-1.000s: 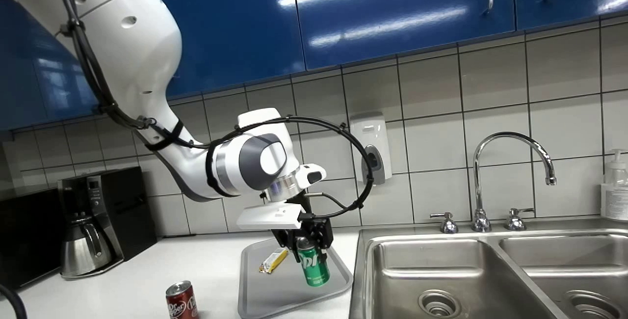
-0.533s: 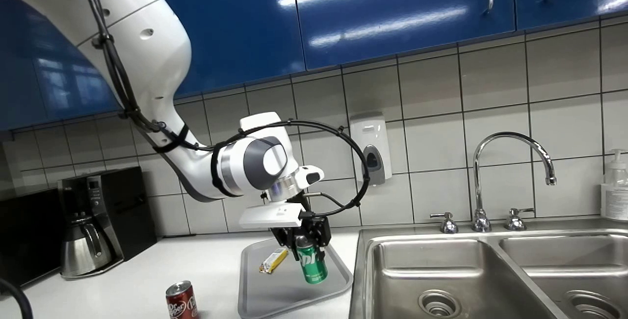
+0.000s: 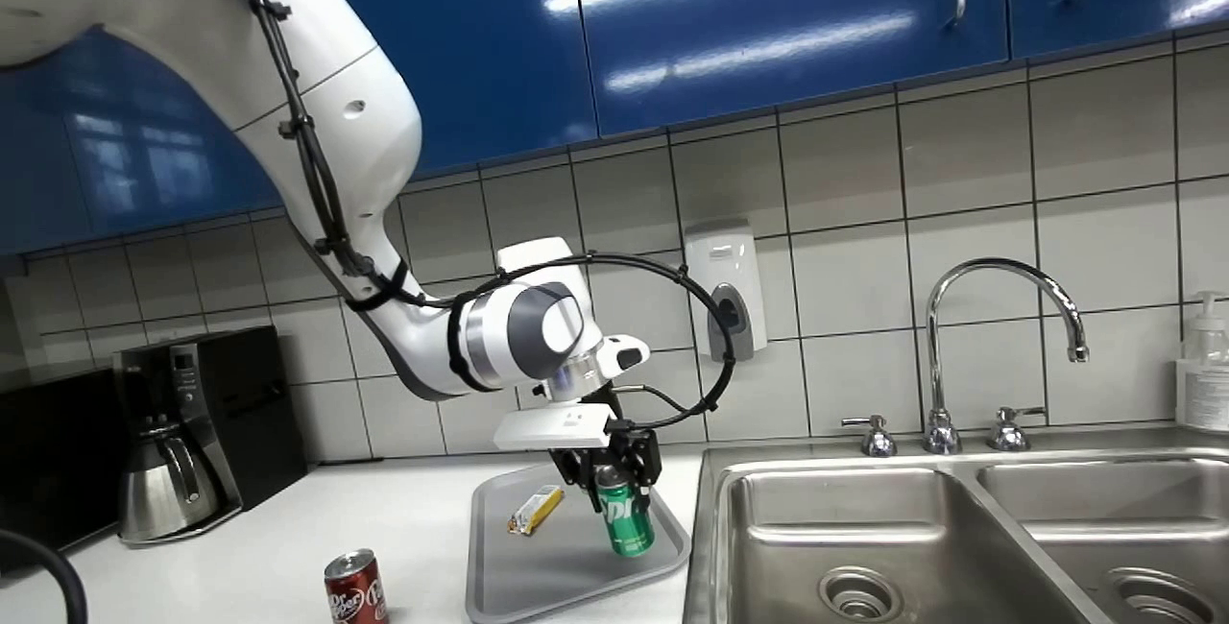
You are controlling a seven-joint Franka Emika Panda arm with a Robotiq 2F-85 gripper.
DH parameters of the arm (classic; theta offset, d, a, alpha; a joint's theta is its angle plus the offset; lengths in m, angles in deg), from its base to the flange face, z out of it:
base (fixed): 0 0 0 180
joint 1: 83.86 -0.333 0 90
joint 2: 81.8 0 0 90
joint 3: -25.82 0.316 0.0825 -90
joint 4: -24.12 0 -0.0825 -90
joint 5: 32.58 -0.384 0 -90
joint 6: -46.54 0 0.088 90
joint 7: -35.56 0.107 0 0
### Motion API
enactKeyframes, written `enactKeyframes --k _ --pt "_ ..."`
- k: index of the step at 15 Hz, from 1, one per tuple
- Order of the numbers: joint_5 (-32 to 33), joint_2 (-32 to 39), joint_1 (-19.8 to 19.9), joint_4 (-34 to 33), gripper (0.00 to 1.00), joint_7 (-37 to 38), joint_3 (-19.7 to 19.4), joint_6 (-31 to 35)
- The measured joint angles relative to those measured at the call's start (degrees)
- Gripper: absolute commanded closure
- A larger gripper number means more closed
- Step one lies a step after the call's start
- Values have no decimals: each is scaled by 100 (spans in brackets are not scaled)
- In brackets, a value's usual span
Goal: Put the red and green can on the grey tray
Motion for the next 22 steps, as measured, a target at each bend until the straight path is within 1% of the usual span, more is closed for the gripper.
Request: enactKeyframes --k 6,12,13,14,15,16,22 --pt "-161 569 -35 -528 61 -4 34 -7" --pt "-192 931 -75 -810 61 -4 76 -15" --pt "-199 971 -75 -834 11 -4 79 -17" --pt "-206 1003 -75 -853 10 -4 81 -21" --pt "-208 1030 -75 -871 4 -4 81 -28" --pt "-209 1049 -76 -892 1 -4 81 -34" --pt "-209 1008 -78 -997 0 -4 84 -41"
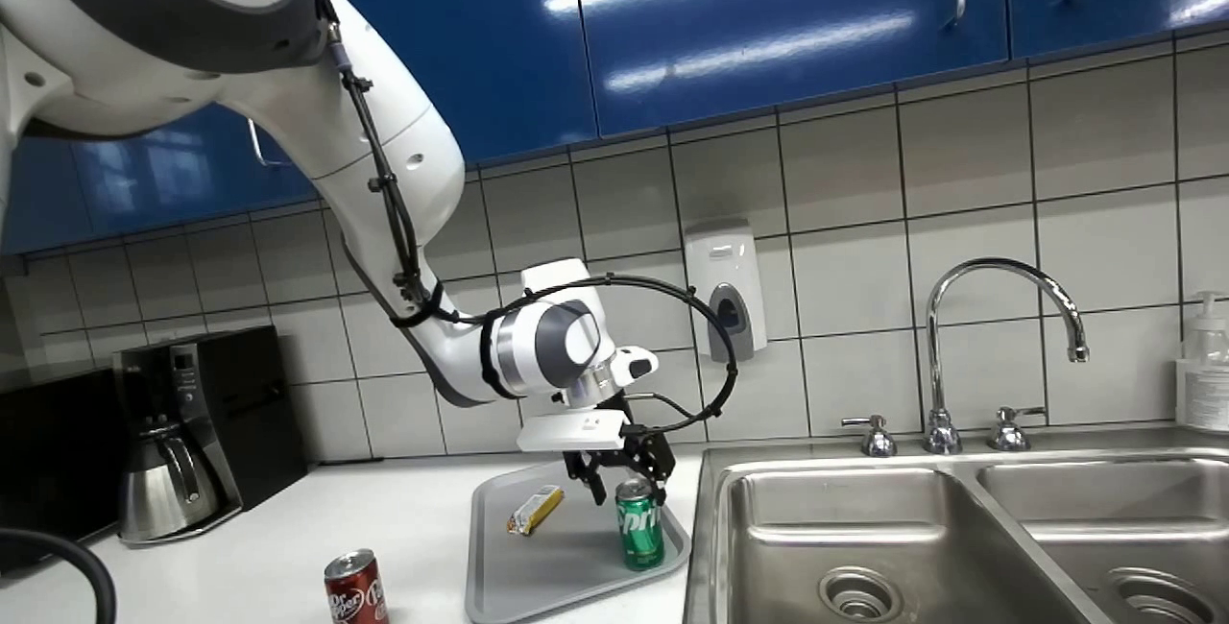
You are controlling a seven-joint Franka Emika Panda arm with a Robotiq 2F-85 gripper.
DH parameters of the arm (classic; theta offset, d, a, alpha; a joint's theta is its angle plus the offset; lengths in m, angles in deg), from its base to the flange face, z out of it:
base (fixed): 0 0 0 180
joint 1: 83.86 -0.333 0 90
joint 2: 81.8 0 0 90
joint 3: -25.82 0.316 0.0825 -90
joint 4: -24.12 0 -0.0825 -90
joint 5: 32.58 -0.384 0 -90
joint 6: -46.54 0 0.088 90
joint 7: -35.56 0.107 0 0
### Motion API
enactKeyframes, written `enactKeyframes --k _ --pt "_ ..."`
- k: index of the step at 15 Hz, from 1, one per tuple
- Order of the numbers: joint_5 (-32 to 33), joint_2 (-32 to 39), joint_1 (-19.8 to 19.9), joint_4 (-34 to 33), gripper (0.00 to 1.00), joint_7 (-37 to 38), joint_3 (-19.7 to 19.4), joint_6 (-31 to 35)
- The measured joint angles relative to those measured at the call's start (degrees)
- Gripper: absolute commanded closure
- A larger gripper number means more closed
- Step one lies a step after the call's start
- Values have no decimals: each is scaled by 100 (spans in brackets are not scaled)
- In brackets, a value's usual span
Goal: Put the red and green can on the grey tray
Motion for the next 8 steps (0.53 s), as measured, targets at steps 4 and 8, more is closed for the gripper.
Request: enactKeyframes --k 4,8 --pt "0 -312 -6 14 0 -4 0 12" --pt "0 -898 -53 219 0 -81 5 11"
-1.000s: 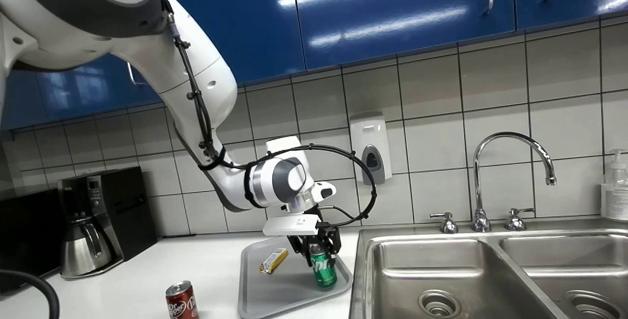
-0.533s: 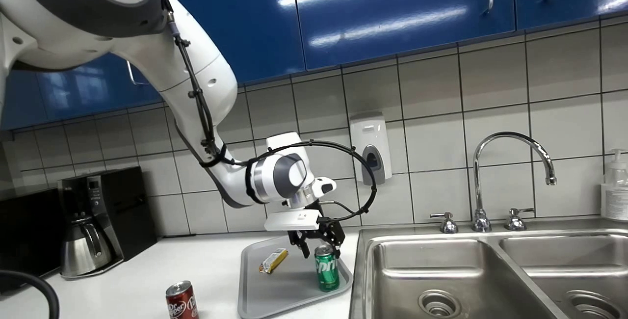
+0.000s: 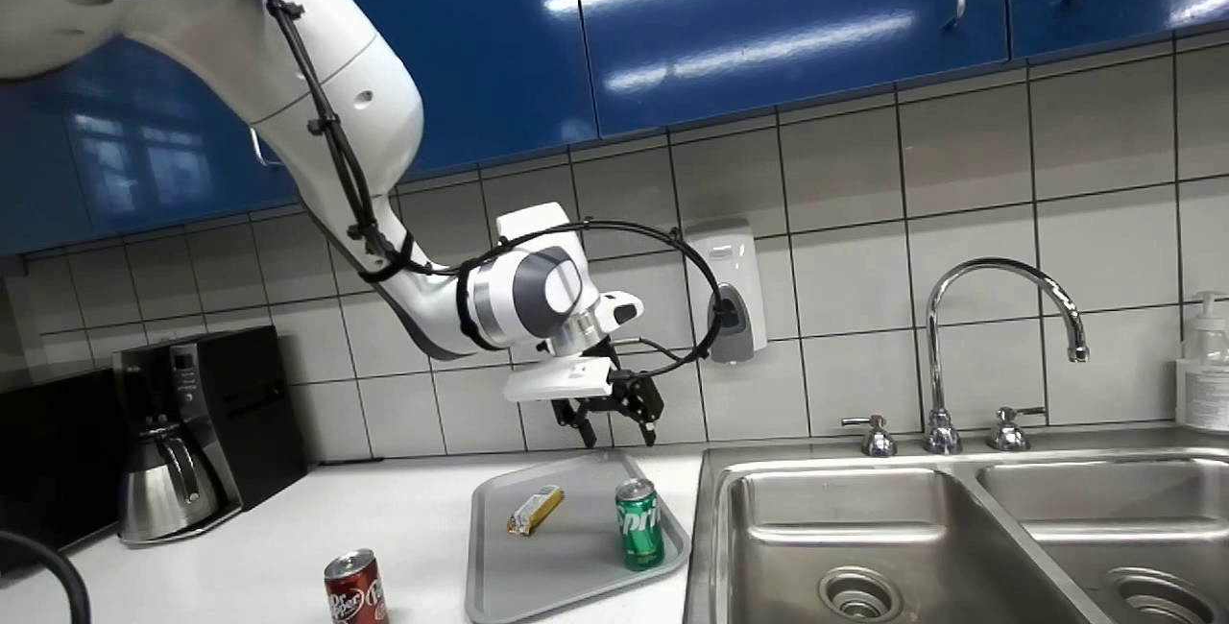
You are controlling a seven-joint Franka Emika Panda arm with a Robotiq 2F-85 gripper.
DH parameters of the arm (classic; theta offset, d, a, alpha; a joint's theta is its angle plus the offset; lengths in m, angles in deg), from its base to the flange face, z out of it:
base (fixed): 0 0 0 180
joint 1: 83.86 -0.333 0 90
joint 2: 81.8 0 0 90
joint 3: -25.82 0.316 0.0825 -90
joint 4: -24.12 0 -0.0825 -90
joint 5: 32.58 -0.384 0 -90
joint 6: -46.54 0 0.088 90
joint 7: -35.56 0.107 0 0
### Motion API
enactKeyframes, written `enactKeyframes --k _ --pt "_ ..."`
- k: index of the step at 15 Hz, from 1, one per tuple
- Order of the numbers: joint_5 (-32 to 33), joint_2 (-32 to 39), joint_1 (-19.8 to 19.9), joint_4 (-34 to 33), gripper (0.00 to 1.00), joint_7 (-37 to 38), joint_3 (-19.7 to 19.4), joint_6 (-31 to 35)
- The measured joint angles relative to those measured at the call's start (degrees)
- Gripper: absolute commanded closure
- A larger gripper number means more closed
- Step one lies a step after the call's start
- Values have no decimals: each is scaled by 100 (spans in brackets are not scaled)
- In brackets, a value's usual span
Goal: Put the red and green can on the grey tray
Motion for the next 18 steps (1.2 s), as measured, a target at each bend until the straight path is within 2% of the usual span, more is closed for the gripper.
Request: enactKeyframes --k 8,18 --pt "0 -1327 -285 1016 0 -37 239 -32" --pt "-99 -2549 -855 1858 0 171 922 -454"
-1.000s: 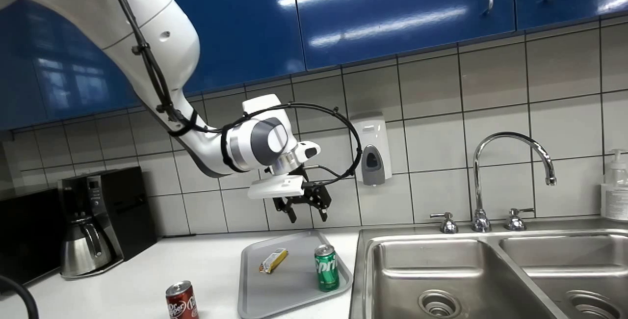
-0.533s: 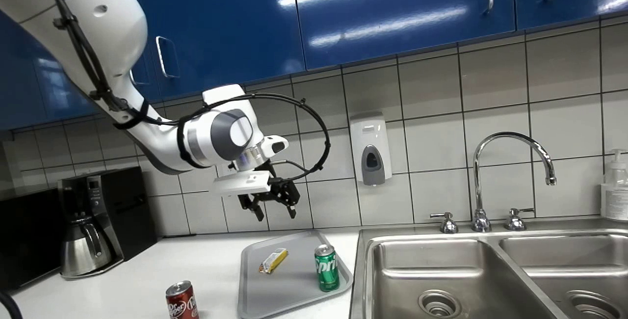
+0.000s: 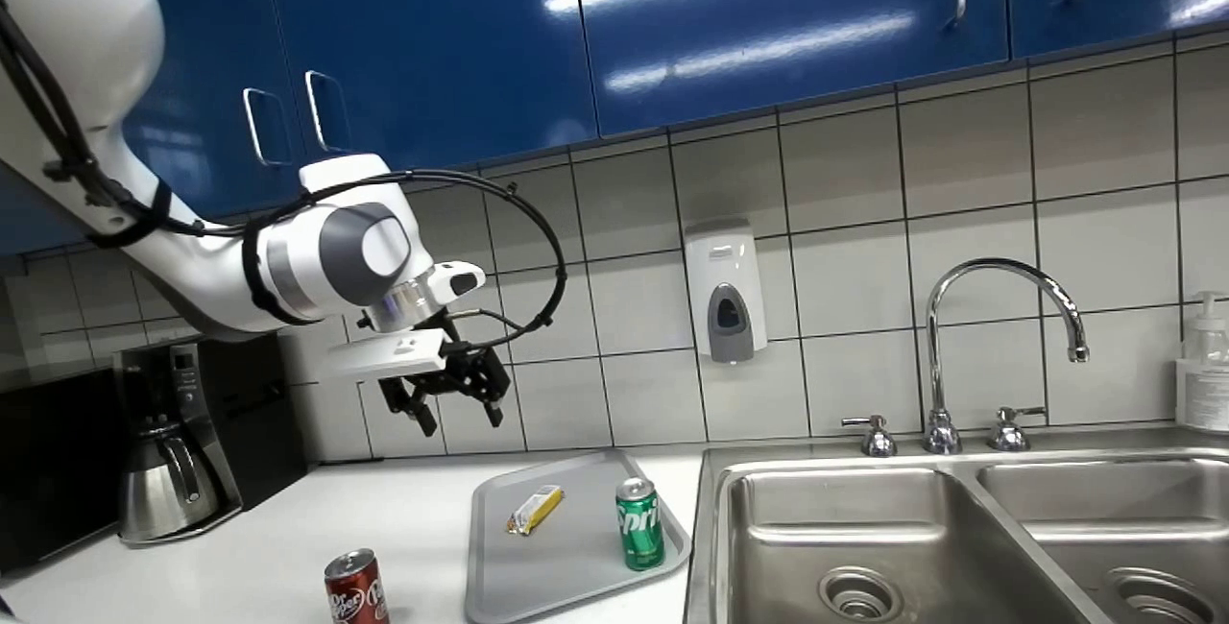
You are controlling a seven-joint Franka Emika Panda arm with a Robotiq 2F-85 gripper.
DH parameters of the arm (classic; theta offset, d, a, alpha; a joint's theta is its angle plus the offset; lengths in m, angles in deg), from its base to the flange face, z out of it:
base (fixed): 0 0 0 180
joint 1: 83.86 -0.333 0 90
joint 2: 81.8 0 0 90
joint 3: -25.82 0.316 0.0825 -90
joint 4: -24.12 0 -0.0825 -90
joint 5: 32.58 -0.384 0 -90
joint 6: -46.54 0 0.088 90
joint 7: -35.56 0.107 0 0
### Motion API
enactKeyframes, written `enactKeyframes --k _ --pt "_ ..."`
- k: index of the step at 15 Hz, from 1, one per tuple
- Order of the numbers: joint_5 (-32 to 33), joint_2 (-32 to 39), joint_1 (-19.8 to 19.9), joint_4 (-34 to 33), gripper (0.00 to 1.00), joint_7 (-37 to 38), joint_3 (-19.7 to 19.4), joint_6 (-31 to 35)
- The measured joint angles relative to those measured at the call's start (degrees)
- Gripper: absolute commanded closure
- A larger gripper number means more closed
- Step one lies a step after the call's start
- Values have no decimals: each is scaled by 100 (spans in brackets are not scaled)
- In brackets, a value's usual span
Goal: Put the red and green can on the grey tray
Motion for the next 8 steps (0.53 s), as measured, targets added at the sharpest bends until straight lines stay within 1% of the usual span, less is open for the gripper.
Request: enactKeyframes --k 3,8 --pt "-151 -172 -223 102 0 113 235 -115" --pt "-503 -224 -636 166 0 116 450 -246"
